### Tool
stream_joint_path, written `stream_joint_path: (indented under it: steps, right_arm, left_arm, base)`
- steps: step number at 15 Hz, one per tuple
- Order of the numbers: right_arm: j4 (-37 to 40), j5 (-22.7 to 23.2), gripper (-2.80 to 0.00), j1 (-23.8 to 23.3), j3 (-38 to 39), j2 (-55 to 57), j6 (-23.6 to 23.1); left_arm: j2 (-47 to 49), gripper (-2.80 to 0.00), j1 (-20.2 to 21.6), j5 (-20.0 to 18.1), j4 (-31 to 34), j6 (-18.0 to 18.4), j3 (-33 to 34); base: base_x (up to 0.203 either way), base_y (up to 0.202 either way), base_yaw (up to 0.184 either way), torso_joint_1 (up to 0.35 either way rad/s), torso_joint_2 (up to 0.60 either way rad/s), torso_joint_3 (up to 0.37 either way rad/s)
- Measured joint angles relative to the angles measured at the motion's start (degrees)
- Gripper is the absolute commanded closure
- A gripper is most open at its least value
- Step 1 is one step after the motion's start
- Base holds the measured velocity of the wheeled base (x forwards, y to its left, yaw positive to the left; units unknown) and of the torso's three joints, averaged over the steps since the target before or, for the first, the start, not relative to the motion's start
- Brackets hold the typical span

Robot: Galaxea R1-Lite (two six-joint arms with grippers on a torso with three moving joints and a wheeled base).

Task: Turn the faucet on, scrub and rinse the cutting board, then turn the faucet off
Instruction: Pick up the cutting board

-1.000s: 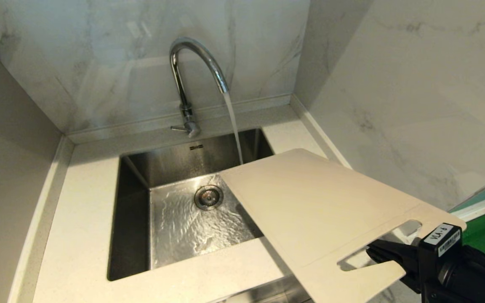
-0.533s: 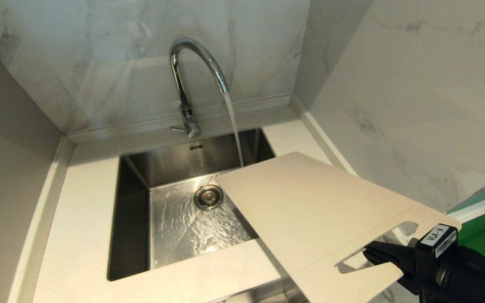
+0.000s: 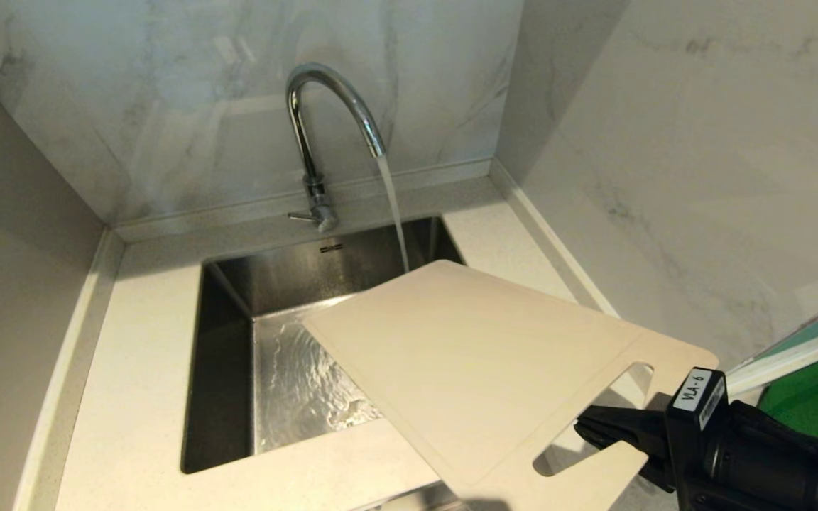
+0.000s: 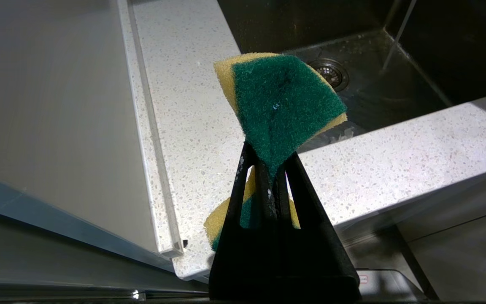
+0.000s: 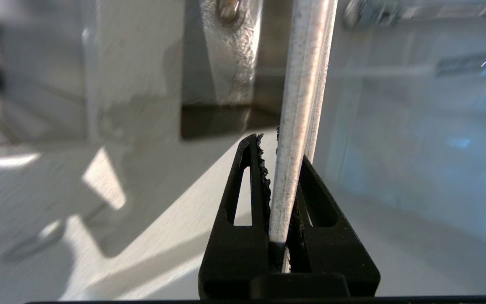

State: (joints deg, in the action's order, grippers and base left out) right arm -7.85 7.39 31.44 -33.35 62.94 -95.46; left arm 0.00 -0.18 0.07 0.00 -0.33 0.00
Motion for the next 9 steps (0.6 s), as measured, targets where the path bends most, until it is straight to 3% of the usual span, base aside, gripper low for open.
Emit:
stream_joint_path:
  steps: [4, 9]
  right_arm:
    - [0.37, 7.05, 0.00, 0.00, -1.40, 2.01, -4.02]
    - [2.72, 12.86, 0.00, 0.00, -5.54, 6.23, -12.92]
  left_arm:
    - [0.00, 0.00, 0.00, 0.00, 0.00, 0.02, 0.00]
    - [0.00, 0.00, 0.00, -0.01, 0.00, 0.00, 0.00]
  base:
    - [0.000, 0.000, 0.000, 0.000, 0.00, 0.000]
    - [0.000, 0.000, 0.000, 0.000, 0.00, 0.000]
